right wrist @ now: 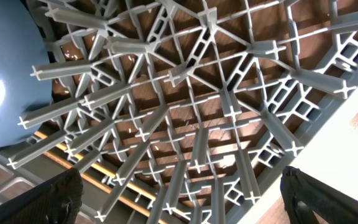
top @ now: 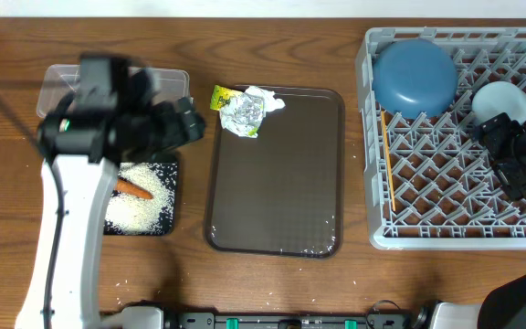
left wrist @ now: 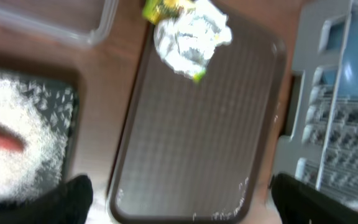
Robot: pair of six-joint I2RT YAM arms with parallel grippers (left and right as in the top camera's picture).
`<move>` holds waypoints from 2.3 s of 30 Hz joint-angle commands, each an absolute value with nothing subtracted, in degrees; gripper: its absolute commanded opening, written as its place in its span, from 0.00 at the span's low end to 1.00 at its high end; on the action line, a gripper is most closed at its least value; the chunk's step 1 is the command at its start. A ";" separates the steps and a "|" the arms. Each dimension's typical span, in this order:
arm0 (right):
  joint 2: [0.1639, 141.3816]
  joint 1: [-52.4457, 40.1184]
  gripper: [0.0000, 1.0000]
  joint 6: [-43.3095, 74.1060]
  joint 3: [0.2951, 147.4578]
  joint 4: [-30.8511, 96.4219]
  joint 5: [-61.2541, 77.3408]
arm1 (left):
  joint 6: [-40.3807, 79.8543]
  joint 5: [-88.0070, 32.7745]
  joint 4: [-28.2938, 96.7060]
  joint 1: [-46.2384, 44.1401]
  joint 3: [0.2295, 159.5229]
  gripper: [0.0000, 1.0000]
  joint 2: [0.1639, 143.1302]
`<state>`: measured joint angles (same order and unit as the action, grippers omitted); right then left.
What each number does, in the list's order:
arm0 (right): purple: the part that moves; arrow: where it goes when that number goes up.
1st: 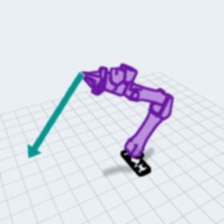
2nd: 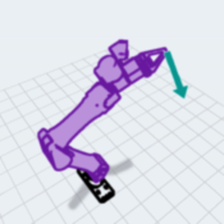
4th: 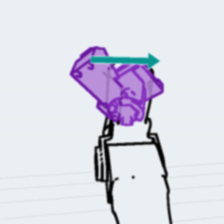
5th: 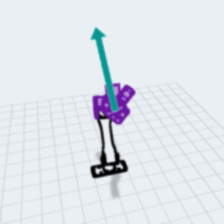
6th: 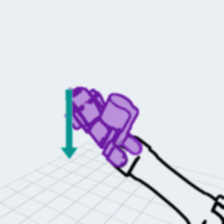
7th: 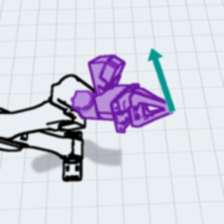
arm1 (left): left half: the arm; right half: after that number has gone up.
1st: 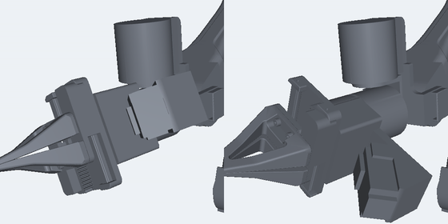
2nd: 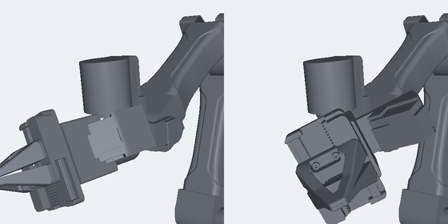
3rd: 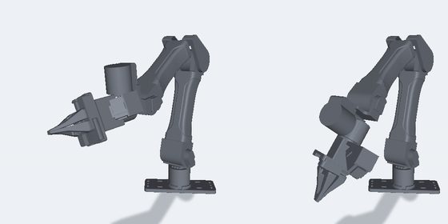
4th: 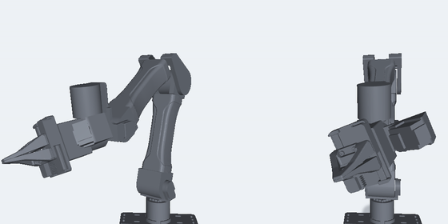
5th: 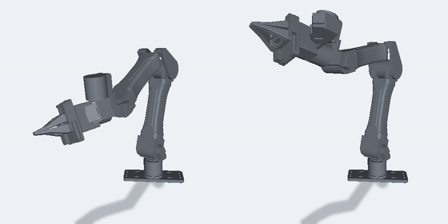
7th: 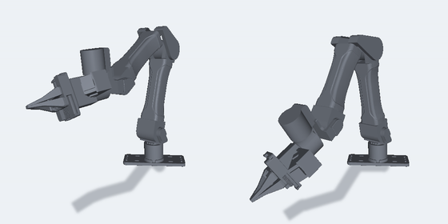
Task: Sort waste into correct bins and load items into the dishwasher rack
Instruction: 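Reach the left gripper to the foil wrapper and grasp it, then lift the foil wrapper and carry it toward the clear container, then drop the foil wrapper into the clear plastic container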
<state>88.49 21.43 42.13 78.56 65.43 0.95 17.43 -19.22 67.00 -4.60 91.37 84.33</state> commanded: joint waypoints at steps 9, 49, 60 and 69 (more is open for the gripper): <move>88.66 22.11 0.99 43.03 78.48 65.54 0.86 | 16.93 -12.80 64.18 -13.52 104.86 0.99 107.48; 88.66 22.11 0.99 43.03 78.48 65.54 0.86 | 37.56 -17.50 63.55 -16.23 104.88 0.06 118.02; 88.66 22.11 0.99 43.03 78.48 65.54 0.86 | 33.71 -8.64 62.52 -15.07 104.88 0.08 107.28; 88.66 22.11 0.99 43.03 78.48 65.54 0.86 | 34.46 -0.12 53.30 -4.91 104.86 0.07 105.62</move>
<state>88.49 21.43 42.13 78.56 65.39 1.13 34.50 -4.23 54.15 -8.38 104.31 106.94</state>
